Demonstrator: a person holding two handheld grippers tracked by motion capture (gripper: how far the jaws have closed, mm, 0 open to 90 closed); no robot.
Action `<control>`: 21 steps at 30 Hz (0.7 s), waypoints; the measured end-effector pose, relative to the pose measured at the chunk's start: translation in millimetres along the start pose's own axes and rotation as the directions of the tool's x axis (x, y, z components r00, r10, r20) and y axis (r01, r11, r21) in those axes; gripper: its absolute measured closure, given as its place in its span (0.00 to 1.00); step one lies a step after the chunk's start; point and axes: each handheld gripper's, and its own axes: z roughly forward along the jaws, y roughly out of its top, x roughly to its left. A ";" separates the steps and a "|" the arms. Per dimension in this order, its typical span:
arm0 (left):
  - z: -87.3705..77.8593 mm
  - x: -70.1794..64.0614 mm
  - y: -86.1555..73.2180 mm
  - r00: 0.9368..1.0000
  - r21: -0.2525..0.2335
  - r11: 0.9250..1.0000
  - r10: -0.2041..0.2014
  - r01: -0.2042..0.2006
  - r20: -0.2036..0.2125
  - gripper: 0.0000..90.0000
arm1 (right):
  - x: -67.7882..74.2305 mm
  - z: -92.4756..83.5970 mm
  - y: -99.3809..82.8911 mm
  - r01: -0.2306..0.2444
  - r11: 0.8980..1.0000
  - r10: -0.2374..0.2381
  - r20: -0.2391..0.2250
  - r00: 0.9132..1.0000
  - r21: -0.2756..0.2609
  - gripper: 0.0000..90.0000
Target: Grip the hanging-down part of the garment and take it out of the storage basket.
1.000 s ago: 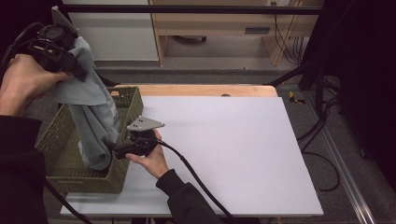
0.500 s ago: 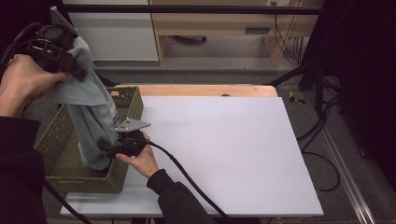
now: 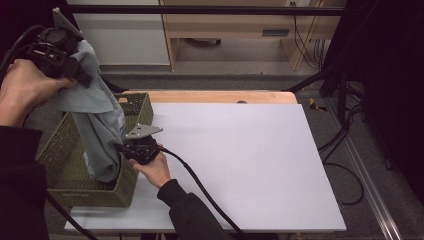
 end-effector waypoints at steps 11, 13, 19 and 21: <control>-2.9 0.8 -2.0 1.000 -0.014 1.000 -0.007 0.007 -0.004 0.90 | -6.0 -45.6 24.6 0.028 0.996 -0.027 0.015 1.000 -0.082 0.96; -3.4 0.6 -2.5 1.000 -0.019 1.000 -0.010 0.010 -0.002 0.90 | -8.1 -55.8 29.3 0.047 0.995 -0.044 0.026 0.999 -0.092 0.96; -4.3 1.2 -4.2 1.000 -0.028 1.000 -0.013 0.013 -0.002 0.90 | -15.9 -86.4 40.4 0.055 0.992 -0.049 0.059 0.997 -0.116 0.96; -3.6 0.9 -4.8 1.000 -0.030 0.999 -0.015 0.015 0.001 0.90 | -16.5 -94.7 43.0 0.068 0.990 -0.060 0.067 0.996 -0.124 0.96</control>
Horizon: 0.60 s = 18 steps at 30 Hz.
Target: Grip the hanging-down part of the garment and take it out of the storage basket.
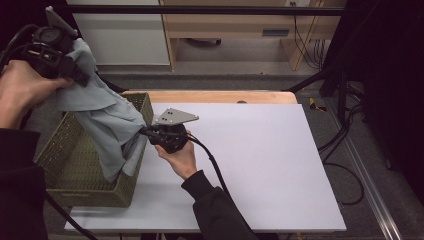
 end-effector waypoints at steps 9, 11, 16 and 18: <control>2.7 -0.8 -1.9 1.000 0.006 1.000 0.003 -0.003 0.000 0.90 | 1.6 -29.9 17.4 0.018 0.998 -0.017 0.024 1.000 -0.052 0.97; 4.0 -1.5 -1.7 1.000 0.005 1.000 0.005 -0.005 0.004 0.90 | -0.3 -37.0 21.7 0.026 0.997 -0.024 0.033 0.999 -0.067 0.97; 7.2 -5.1 0.0 1.000 0.008 1.000 0.016 -0.016 0.015 0.89 | -4.3 -53.5 31.9 0.040 0.996 -0.035 0.060 0.998 -0.086 0.97; 8.2 -6.5 0.7 1.000 0.006 1.000 0.018 -0.018 0.021 0.89 | -6.0 -58.9 34.2 0.046 0.994 -0.040 0.065 0.997 -0.097 0.97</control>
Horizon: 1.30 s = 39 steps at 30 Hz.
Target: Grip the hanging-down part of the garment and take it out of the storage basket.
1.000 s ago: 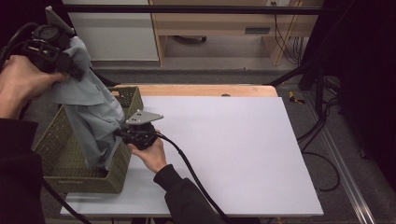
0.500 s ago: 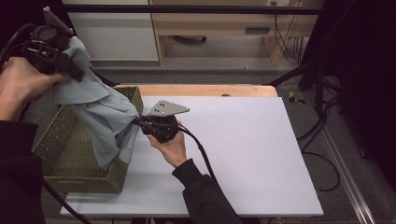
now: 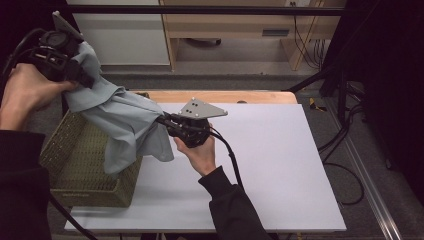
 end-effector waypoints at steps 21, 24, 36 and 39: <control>0.7 -15.1 7.3 0.999 -0.015 0.999 0.030 -0.030 0.033 0.89 | -4.1 -32.5 39.7 0.048 0.994 -0.041 0.068 0.997 -0.095 0.97; 1.2 -15.0 7.7 0.999 -0.014 0.999 0.031 -0.031 0.034 0.89 | -3.7 -34.0 43.8 0.049 0.993 -0.041 0.079 0.996 -0.105 0.97; 1.4 -18.7 10.0 0.998 -0.022 0.999 0.039 -0.038 0.047 0.89 | -2.3 -38.4 61.4 0.068 0.986 -0.053 0.097 0.994 -0.154 0.97; 2.3 -18.1 9.8 0.999 -0.012 0.999 0.035 -0.035 0.031 0.89 | -1.1 -36.3 55.8 0.080 0.990 -0.070 0.095 0.993 -0.115 0.97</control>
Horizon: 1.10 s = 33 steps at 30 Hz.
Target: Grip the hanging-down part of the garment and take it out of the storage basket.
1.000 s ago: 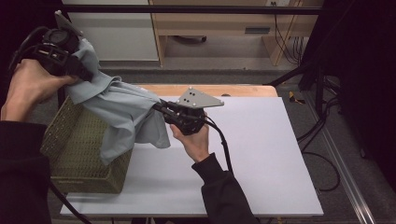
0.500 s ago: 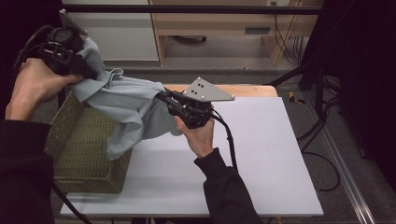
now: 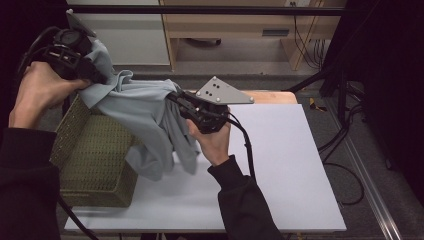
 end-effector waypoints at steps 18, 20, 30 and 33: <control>8.3 -2.8 0.6 1.000 0.022 1.000 0.010 -0.010 -0.003 0.89 | -6.6 8.9 -92.4 -0.106 0.973 0.117 -0.041 0.992 0.207 0.95; 8.9 -3.6 1.1 1.000 0.025 1.000 0.012 -0.012 -0.004 0.89 | -4.5 11.9 -102.0 -0.116 0.966 0.130 -0.044 0.991 0.231 0.95; 12.9 -4.9 0.3 1.000 0.024 1.000 0.016 -0.016 -0.007 0.89 | 7.5 30.9 -133.0 -0.122 0.946 0.140 -0.039 0.989 0.301 0.87; 12.8 -3.6 -0.4 1.000 0.024 1.000 0.012 -0.012 -0.004 0.89 | 10.2 31.3 -133.7 -0.121 0.943 0.149 -0.069 0.986 0.309 0.75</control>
